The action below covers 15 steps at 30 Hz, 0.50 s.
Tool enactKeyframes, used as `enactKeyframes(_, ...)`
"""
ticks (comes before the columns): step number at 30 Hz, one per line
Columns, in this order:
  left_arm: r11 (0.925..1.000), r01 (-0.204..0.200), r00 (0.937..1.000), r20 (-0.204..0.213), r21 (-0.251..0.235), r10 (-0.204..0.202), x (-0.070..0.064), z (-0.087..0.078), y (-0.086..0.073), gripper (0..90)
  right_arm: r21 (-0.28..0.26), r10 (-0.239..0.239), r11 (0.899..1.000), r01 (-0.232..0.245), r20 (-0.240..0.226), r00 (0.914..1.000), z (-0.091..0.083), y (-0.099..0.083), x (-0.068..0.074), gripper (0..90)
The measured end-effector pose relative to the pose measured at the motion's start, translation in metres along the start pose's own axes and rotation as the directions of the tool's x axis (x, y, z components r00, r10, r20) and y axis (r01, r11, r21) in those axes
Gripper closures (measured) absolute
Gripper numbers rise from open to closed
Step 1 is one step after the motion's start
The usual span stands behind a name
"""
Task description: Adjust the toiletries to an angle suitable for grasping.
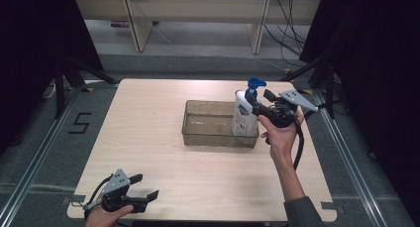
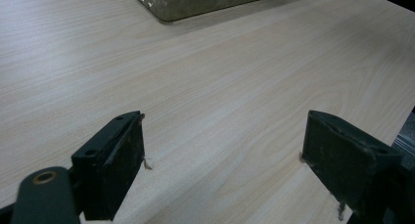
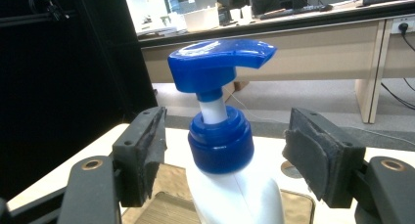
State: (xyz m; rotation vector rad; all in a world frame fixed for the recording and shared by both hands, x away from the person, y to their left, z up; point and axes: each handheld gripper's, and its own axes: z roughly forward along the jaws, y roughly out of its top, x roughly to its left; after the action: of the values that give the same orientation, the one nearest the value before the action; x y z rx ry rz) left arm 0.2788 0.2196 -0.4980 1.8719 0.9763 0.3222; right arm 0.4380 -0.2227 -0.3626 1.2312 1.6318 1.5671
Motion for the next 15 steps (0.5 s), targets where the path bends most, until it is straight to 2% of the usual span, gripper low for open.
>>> enactKeyframes(1, 1.0, 0.0, 1.0, 0.001, -0.003, 0.0, 0.0, 0.0, 0.0, 15.1, -0.003, 0.002, 1.0, -0.002, 0.011, 0.9999, -0.001, -0.001, 0.0, 31.6)
enactKeyframes(5, 1.0, -0.004, 0.9999, 0.009, -0.006, 0.004, 0.001, 0.0, 0.0, 15.1, -0.01, 0.014, 1.0, -0.014, -0.001, 0.9999, -0.004, -0.003, -0.001, 31.0)
enactKeyframes(7, 1.0, -0.008, 0.9999, 0.008, -0.003, 0.008, 0.001, 0.0, 0.0, 15.1, -0.007, 0.011, 1.0, -0.011, 0.018, 0.9998, -0.006, -0.004, -0.002, 30.9)
enactKeyframes(8, 1.0, -0.008, 0.9999, 0.008, -0.003, 0.008, 0.001, 0.0, 0.0, 15.1, -0.009, 0.027, 1.0, -0.027, -0.001, 0.9996, -0.007, -0.004, -0.002, 30.7)
enactKeyframes(11, 1.0, -0.004, 1.0, 0.002, -0.004, 0.004, 0.0, 0.0, 0.0, 15.1, -0.013, 0.016, 1.0, -0.016, 0.008, 0.9998, -0.009, -0.006, -0.002, 30.6)
enactKeyframes(14, 1.0, -0.009, 0.9999, 0.008, -0.002, 0.009, 0.001, 0.0, 0.0, 15.1, -0.008, 0.024, 1.0, -0.024, 0.008, 0.9997, -0.011, -0.007, 0.0, 30.5)
enactKeyframes(15, 1.0, -0.009, 0.9999, 0.008, -0.003, 0.009, 0.001, 0.0, 0.0, 15.1, -0.024, 0.022, 0.999, -0.022, -0.004, 0.9998, -0.01, -0.008, -0.001, 30.5)
